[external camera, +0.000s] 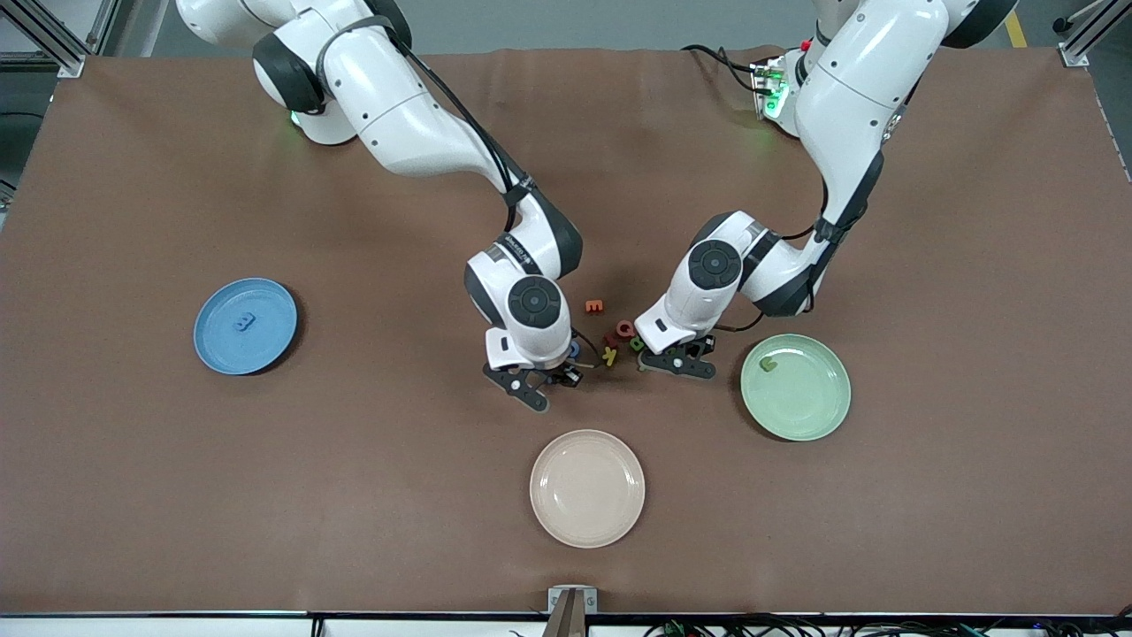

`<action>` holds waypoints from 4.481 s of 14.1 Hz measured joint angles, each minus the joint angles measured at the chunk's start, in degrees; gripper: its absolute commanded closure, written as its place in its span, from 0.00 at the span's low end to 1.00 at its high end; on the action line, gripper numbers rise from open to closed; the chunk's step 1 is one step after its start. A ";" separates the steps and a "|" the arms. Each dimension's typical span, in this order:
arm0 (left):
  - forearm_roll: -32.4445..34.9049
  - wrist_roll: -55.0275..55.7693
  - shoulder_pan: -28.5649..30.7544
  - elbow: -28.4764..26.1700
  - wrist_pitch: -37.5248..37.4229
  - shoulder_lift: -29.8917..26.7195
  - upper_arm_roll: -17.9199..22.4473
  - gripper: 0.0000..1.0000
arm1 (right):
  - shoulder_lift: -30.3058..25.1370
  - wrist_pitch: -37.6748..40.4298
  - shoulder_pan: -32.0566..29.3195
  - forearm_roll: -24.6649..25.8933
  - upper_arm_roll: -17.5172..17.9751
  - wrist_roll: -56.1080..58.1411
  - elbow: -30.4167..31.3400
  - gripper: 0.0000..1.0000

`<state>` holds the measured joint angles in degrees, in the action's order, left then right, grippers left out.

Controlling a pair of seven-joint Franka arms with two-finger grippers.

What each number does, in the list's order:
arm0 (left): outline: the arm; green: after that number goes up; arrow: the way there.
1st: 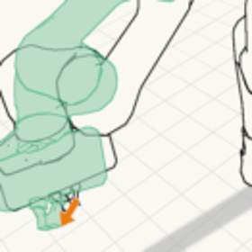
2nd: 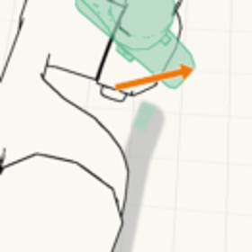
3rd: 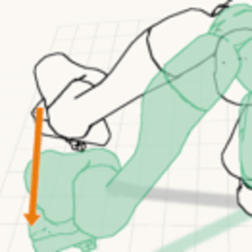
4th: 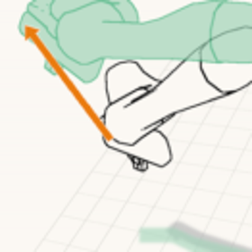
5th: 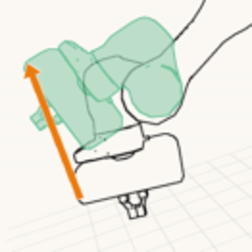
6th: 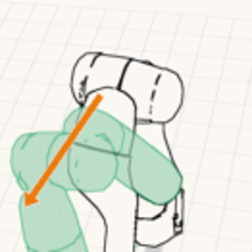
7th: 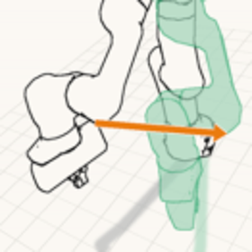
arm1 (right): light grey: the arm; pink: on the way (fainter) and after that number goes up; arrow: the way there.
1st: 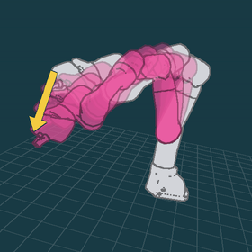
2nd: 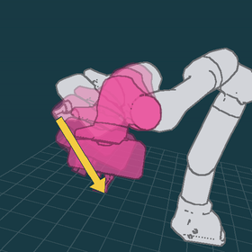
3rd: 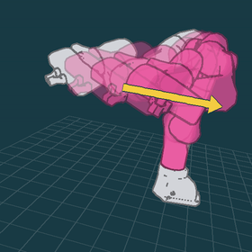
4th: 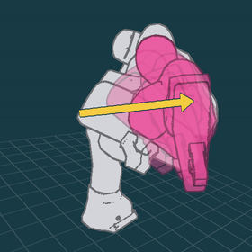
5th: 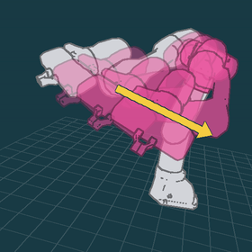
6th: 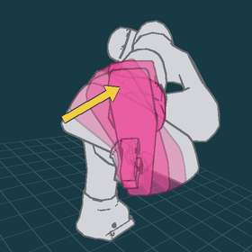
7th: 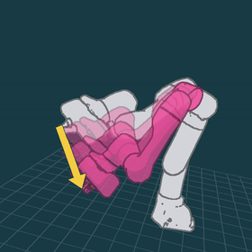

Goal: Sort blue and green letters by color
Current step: 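Drop the blue x on the blue plate while the left gripper drops N, then grasp the blue o with the right gripper while the left gripper grasps green B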

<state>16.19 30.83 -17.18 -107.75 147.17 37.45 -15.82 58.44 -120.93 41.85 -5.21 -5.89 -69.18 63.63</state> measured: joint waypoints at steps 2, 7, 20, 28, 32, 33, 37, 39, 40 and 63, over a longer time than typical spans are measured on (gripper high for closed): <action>0.00 1.59 0.24 0.01 0.09 0.02 -0.01 0.85 | -1.75 5.49 -2.66 -0.04 -0.34 7.20 -0.95 1.00; 0.00 2.01 2.59 0.20 -1.25 -1.14 -0.09 0.85 | -13.31 12.59 -12.36 -0.11 -0.49 29.10 7.94 1.00; 0.00 -12.31 24.23 -2.37 -10.27 -7.95 -4.69 0.85 | -42.86 -18.54 -34.16 0.24 -0.91 80.25 65.17 0.99; 0.00 -14.20 25.58 -4.87 -10.27 -7.86 -5.12 0.15 | -42.88 -20.73 -42.34 0.61 -0.66 91.98 66.73 0.00; 0.00 -14.20 25.79 -4.74 -10.14 -7.86 -5.22 0.01 | -42.88 -20.64 -41.20 0.61 0.31 88.22 66.73 0.00; 0.00 -14.20 25.85 -4.62 -10.10 -7.86 -5.69 0.01 | -42.88 -20.71 -39.59 0.61 0.50 85.02 66.62 0.00; 0.00 -7.08 25.64 -3.80 -10.09 -7.90 -10.43 0.00 | -42.86 -19.61 -27.20 0.61 1.19 63.89 62.70 0.00; 0.00 1.19 24.34 -3.02 -10.08 -7.91 -12.51 0.00 | -41.78 -14.66 -20.89 0.60 1.32 53.06 57.01 0.00; 0.00 5.88 22.94 -2.40 -10.08 -7.90 -12.84 0.00 | -40.31 -12.18 -18.14 0.57 1.35 48.08 53.03 0.00; -0.06 56.74 4.60 8.75 -9.83 5.93 -10.38 0.00 | -1.73 -7.46 1.11 0.47 1.18 21.50 3.84 0.14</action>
<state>16.13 87.57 -12.58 -99.00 137.33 43.38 -26.20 56.71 -128.39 42.96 -4.74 -4.71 -47.68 67.47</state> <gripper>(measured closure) 0.000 0.137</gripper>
